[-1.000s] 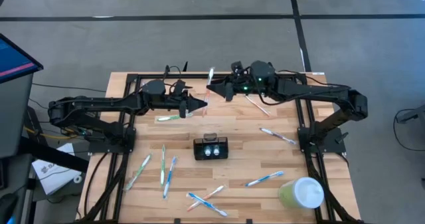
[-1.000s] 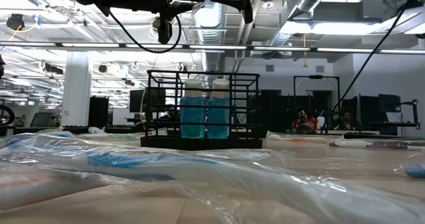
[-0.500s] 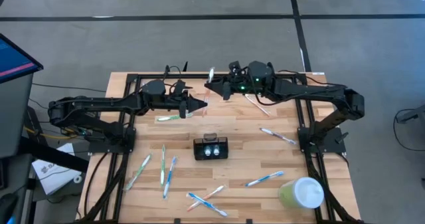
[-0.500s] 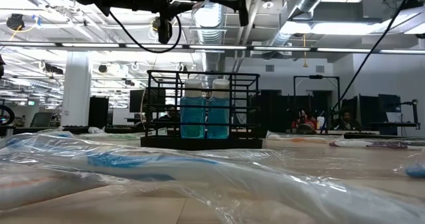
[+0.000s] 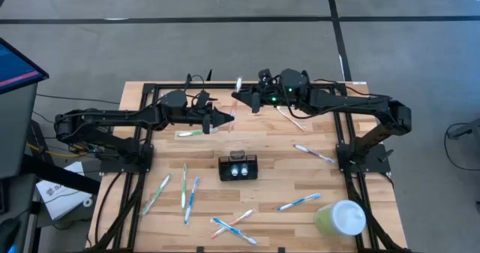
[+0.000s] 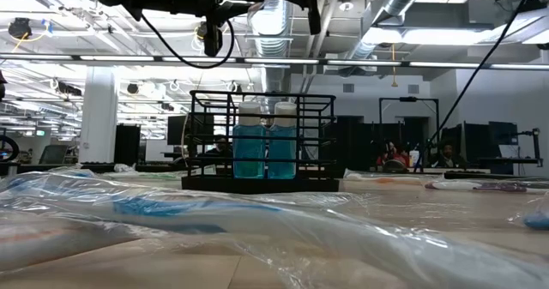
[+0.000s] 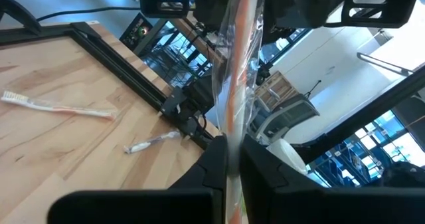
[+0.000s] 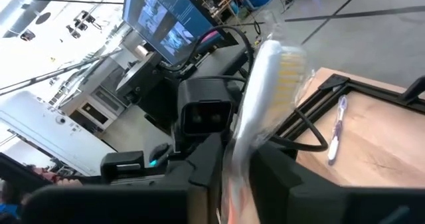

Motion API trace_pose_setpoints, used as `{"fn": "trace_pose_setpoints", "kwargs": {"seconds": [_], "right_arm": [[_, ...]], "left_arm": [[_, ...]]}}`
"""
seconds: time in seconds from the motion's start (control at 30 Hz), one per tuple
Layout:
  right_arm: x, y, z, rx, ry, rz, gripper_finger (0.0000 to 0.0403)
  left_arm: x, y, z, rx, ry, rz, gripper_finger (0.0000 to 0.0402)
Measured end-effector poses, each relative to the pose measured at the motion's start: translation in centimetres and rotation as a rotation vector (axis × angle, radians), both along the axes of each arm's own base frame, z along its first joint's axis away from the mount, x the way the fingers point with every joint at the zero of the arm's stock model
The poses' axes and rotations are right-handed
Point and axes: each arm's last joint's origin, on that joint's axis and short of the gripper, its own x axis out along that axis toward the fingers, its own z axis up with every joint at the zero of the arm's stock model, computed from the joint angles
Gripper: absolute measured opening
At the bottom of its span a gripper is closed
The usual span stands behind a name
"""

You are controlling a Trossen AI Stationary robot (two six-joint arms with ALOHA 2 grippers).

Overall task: Pick & Place toothbrushing station
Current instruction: Put the top left orange toothbrush into the top right section of the mesh organizer

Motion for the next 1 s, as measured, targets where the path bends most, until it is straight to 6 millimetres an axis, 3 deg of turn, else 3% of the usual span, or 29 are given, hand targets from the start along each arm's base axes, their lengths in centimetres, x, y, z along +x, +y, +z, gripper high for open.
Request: {"fn": "trace_pose_setpoints", "kwargs": {"seconds": [0.2, 0.4, 0.67, 0.9, 1.0], "right_arm": [[0.0, 0.1, 0.0, -0.046, 0.003, 0.023, 0.001], [0.1, 0.4, 0.0, -0.09, 0.011, 0.037, 0.0024], [0.4, 2.3, 0.0, -0.236, 0.012, 0.144, 0.0018], [0.5, 5.7, 0.2, -0.559, 0.004, 0.259, 0.0009], [0.3, 6.8, 0.7, -0.594, -0.025, 0.286, 0.0011]], "left_arm": [[0.0, 0.0, -0.1, -0.002, 0.007, 0.0, 0.0057], [0.0, 0.0, -0.1, -0.026, 0.011, -0.01, 0.0108], [-0.1, -0.4, -0.2, -0.099, 0.028, -0.129, 0.0168], [-0.3, -0.9, 0.0, -0.064, 0.021, -0.281, 0.0175], [-0.4, -1.3, 0.1, -0.022, 0.018, -0.327, 0.0158]]}}
